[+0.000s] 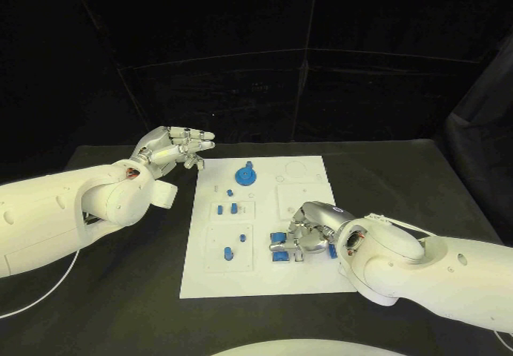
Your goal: Assemble the parts on the task board
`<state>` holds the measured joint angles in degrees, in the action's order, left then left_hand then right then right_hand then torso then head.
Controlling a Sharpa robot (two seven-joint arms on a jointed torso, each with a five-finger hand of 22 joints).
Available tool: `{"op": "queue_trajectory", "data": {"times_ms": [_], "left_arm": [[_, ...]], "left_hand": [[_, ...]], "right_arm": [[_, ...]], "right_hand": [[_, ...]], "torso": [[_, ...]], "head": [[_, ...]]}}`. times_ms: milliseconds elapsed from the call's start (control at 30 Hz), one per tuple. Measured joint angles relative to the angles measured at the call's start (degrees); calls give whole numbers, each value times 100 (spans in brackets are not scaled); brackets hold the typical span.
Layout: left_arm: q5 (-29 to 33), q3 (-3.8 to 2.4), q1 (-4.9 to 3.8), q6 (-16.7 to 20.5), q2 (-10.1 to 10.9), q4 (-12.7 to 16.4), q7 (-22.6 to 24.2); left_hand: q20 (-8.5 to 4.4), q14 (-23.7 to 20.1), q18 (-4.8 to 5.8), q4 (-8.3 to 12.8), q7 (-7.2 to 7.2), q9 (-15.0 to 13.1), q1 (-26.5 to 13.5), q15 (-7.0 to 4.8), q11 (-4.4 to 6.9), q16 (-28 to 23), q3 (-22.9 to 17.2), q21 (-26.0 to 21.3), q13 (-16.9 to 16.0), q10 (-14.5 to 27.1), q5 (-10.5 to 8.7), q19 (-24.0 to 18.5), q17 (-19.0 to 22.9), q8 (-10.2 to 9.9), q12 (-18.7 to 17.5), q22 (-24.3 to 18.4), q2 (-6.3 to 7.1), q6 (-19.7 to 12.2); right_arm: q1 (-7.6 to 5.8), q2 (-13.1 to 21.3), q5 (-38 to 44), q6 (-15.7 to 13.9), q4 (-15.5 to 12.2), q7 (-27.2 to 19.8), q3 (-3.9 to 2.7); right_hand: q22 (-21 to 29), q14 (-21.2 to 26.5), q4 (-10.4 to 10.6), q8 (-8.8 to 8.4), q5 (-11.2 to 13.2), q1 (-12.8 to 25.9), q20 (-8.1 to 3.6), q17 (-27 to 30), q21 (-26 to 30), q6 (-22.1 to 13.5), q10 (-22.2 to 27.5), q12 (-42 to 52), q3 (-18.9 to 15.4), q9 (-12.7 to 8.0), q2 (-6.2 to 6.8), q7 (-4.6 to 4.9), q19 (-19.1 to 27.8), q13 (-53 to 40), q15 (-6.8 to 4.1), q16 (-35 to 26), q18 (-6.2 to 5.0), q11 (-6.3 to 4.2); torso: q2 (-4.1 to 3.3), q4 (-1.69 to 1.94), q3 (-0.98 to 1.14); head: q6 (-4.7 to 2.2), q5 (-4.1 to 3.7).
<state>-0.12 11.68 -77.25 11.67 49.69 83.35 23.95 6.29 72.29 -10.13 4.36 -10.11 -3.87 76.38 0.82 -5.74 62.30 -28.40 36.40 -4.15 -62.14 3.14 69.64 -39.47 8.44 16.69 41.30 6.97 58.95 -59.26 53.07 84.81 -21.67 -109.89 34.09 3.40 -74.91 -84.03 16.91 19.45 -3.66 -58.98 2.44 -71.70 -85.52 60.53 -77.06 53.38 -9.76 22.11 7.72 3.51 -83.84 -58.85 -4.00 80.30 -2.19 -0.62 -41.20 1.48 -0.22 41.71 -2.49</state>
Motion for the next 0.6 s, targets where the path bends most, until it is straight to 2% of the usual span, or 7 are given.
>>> {"op": "queue_trajectory", "data": {"times_ms": [33, 200, 333, 600], "left_arm": [[0, 0, 0, 0, 1, 0, 0], [0, 0, 0, -1, 6, 0, -1], [0, 0, 0, -2, 7, -1, -2], [0, 0, 0, -4, 7, -4, -3]], "left_hand": [[0, 0, 0, 0, 0, 0, 0, 0, 0, 0, 0, 0, 0, 0, 0, 0, 0, 0, 0, 0, 0, 0], [0, 0, 0, 0, 0, 0, 0, 0, 0, 0, 0, 0, 0, 0, 0, 0, 0, 0, 0, 0, 0, 0], [0, 0, 0, 0, 0, 0, 0, 0, 0, 0, 0, 0, 0, 0, 0, 0, 0, 0, 0, 0, 0, 0], [0, 0, 0, 0, 0, 0, 0, 0, 0, 0, 0, 0, 0, 0, 0, 0, -1, 0, 0, 1, 0, 0]], "right_arm": [[0, 11, 9, 0, -15, 0, 0], [0, 75, 47, 13, -107, -30, 0], [0, 98, 79, 71, -148, -75, 0], [1, 97, 220, 211, -122, -109, 0]], "right_hand": [[0, 0, -15, 0, -63, -134, 0, -8, 0, 0, 0, 0, 49, 20, -56, 0, 0, -14, 0, 0, 0, 0], [0, 0, -94, 0, -324, -733, 0, -42, 0, 0, 0, 2, 150, 105, -167, 0, 0, -90, 0, 0, 0, 0], [0, 0, -342, 0, -367, -1289, 0, -78, 0, 0, -24, 68, 181, 172, -207, 0, 0, -160, 0, 0, 0, -23], [0, 0, -601, 29, -366, -1688, 0, -127, 0, 0, -42, 73, 181, 249, -338, 0, 0, -218, 0, 23, 0, -42]], "torso": [[0, -1, 1], [0, -4, 2], [1, -8, 2], [3, 5, -5]], "head": [[-2, -1], [-7, -5], [-1, -12], [2, -31]]}}
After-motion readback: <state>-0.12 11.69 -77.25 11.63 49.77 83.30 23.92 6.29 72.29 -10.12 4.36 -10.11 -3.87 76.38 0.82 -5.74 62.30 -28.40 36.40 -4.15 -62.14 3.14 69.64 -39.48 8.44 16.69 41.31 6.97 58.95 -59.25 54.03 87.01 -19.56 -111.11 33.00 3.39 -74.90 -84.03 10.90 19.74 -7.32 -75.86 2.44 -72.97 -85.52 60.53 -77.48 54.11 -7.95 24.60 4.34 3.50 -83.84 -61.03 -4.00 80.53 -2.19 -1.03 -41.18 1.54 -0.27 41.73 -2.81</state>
